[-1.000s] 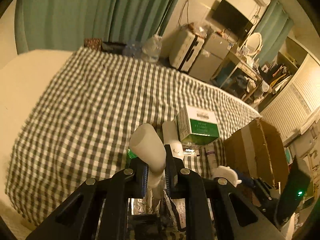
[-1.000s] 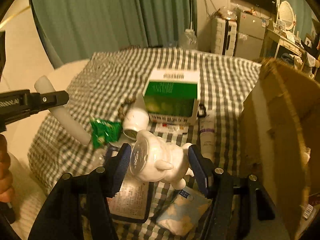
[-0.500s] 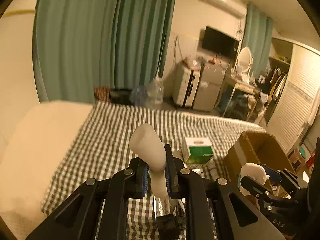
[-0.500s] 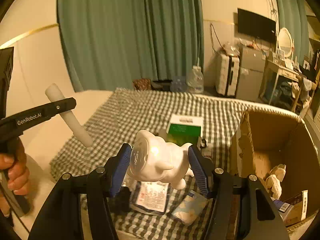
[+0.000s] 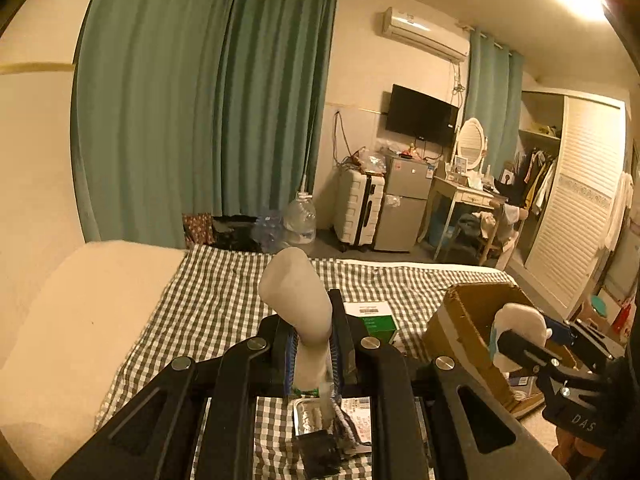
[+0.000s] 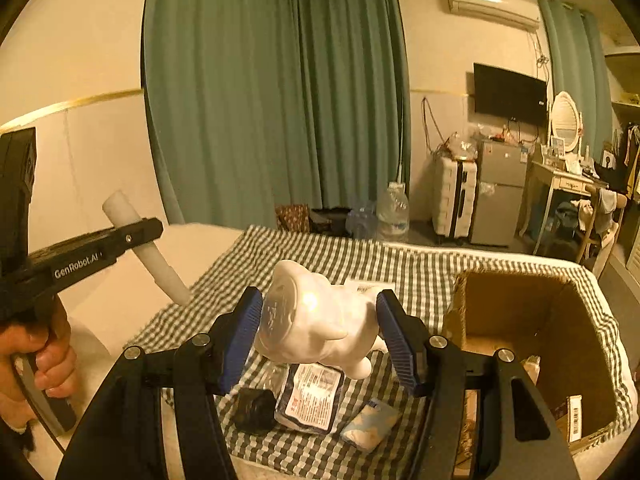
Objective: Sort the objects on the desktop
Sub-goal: 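Carry the white tube and figurine toward the cardboard box with both tools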
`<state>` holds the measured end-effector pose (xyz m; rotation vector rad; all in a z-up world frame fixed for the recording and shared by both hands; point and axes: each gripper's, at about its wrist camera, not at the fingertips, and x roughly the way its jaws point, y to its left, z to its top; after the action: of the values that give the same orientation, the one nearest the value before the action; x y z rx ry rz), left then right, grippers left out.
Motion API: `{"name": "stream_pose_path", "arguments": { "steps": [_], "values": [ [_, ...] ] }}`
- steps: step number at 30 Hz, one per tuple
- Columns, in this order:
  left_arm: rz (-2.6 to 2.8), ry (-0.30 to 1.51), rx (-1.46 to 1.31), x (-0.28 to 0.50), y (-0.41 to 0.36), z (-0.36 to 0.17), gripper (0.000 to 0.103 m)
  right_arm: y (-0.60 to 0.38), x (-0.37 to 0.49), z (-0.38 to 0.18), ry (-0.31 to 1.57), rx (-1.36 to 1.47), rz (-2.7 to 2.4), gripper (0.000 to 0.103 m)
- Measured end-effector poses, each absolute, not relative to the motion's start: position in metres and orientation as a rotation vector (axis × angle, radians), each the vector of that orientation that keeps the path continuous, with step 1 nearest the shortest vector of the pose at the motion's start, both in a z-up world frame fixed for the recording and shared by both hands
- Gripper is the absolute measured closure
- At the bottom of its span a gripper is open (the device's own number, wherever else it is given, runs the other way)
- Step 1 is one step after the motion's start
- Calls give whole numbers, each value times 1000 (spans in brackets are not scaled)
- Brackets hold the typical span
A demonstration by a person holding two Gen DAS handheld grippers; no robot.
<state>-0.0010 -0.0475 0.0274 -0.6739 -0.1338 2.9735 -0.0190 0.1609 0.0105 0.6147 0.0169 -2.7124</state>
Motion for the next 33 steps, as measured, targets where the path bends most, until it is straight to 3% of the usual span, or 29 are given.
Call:
{"name": "stream_pose_path", "arguments": {
  "steps": [18,33],
  "values": [
    [2873,-49,-607,7,48,87,89,268,14,57,-161,416,-2778,44],
    [2740,6,-612,-9,150,90,89,347,28,62,-261,359,-2896,44]
  ]
}}
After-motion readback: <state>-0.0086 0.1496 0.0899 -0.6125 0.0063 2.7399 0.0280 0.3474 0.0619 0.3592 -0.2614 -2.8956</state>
